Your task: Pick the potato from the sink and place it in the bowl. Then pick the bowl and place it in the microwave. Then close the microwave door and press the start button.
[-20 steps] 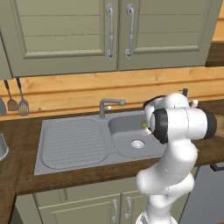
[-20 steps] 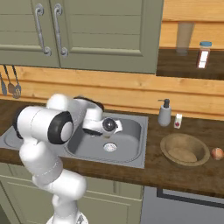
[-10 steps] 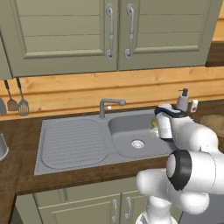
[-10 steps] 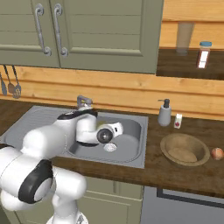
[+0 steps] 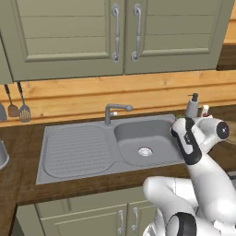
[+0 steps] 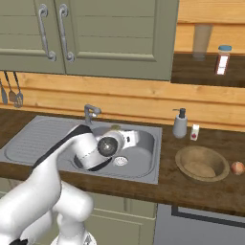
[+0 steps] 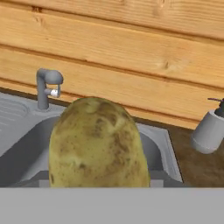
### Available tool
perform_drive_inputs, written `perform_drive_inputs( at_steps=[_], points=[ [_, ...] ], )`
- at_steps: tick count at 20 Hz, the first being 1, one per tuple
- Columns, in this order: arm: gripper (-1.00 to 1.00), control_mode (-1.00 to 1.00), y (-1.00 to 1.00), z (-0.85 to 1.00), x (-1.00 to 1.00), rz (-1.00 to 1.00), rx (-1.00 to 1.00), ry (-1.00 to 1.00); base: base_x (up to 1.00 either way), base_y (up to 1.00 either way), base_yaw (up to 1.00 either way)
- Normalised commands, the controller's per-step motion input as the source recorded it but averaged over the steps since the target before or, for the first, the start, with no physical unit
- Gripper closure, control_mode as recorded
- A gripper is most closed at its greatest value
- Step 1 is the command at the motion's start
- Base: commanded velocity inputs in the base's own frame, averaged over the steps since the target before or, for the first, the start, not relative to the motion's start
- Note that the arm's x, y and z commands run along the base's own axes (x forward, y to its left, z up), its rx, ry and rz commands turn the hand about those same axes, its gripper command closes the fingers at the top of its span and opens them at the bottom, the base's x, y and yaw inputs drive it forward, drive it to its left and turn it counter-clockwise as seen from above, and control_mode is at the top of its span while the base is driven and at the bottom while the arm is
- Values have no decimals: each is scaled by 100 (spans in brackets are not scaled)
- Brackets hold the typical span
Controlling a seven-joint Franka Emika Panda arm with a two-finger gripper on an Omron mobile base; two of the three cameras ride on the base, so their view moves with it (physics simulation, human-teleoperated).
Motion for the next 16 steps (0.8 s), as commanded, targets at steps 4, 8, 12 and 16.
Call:
perform_drive_inputs(
  at_steps=[4, 8, 12, 16],
  points=[
    [100, -100, -57, 91, -42, -18, 11, 24, 0, 0, 0],
    [100, -100, -65, 11, -4, -25, 0, 29, 0, 0, 0],
    [100, -100, -73, -2, 0, -22, 0, 17, 0, 0, 0],
    [100, -100, -86, -20, -1, -18, 0, 6, 0, 0, 0]
  ],
)
